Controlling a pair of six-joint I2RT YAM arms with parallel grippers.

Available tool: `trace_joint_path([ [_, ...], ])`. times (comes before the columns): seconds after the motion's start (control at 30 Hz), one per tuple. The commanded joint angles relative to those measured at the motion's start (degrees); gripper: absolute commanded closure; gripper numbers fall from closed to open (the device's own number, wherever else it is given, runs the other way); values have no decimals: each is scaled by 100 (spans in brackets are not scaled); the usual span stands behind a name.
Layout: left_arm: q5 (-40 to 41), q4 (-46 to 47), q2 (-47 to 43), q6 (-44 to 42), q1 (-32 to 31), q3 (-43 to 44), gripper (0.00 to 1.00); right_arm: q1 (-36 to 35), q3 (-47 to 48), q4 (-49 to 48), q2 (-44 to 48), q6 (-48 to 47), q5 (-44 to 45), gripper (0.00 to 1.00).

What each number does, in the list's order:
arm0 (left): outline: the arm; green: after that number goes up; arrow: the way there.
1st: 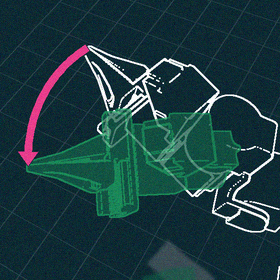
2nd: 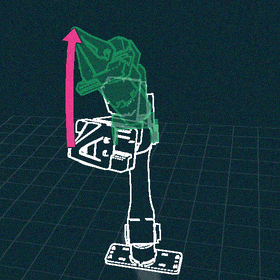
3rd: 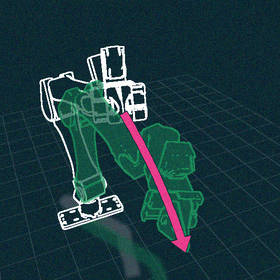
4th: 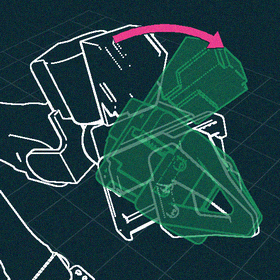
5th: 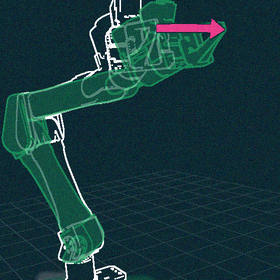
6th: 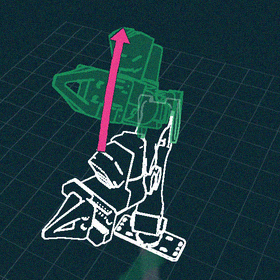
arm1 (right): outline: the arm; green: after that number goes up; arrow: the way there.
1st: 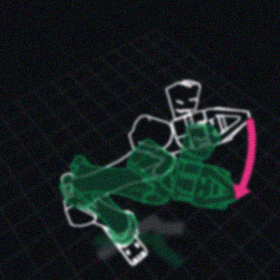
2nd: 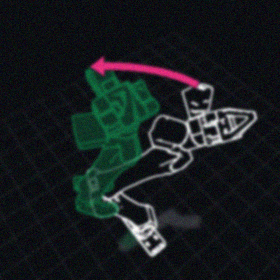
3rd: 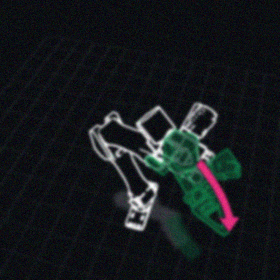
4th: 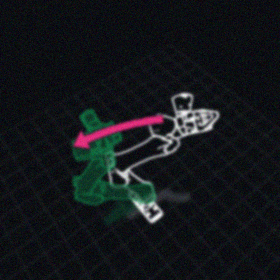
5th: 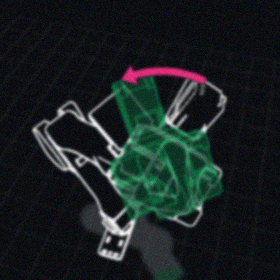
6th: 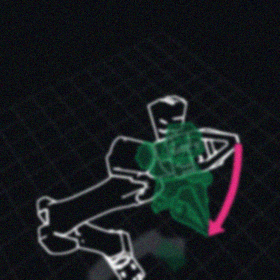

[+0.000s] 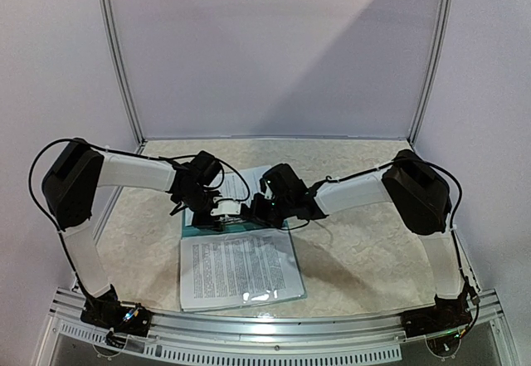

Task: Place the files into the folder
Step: Clamp the file in the folder with some files.

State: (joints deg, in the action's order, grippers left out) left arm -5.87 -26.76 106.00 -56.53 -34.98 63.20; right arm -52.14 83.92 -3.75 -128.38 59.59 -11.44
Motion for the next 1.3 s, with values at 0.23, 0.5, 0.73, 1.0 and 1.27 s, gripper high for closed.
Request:
trace_joint_path([
  [0.23, -395, -414, 607, 101, 88, 675, 62, 145, -501, 578, -350, 116, 169, 94],
  [0.5, -836, -1161, 632, -412, 97, 894, 80, 166, -687, 138, -358, 315, 61, 94],
  [0.73, -853, -1384, 762, -424, 90, 1035, 88, 169, -689, 105, -331, 281, 53, 94],
  [1.0, -846, -2003, 1066, -661, 8, 1276, 98, 150, -1021, -70, -163, 359, 21, 95],
  [1.27, -1023, -2342, 911, -642, -154, 1088, 97, 38, -1404, -154, 135, 422, 105, 95],
])
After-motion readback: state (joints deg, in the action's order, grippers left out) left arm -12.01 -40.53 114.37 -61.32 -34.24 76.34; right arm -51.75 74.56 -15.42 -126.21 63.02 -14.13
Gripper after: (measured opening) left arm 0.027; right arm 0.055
